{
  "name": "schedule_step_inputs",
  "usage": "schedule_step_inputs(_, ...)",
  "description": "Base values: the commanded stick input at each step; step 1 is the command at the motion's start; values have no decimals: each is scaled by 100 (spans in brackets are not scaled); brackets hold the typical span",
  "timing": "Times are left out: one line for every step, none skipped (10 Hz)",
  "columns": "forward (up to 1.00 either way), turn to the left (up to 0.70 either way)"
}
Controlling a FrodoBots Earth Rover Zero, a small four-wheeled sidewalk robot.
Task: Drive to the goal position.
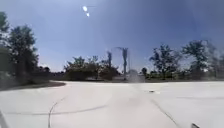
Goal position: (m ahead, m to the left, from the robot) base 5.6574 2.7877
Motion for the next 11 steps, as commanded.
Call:
schedule_step_inputs(70,11)
schedule_step_inputs(70,0)
schedule_step_inputs(70,0)
schedule_step_inputs(70,0)
schedule_step_inputs(70,0)
schedule_step_inputs(70,0)
schedule_step_inputs(70,0)
schedule_step_inputs(70,0)
schedule_step_inputs(70,0)
schedule_step_inputs(70,0)
schedule_step_inputs(70,0)
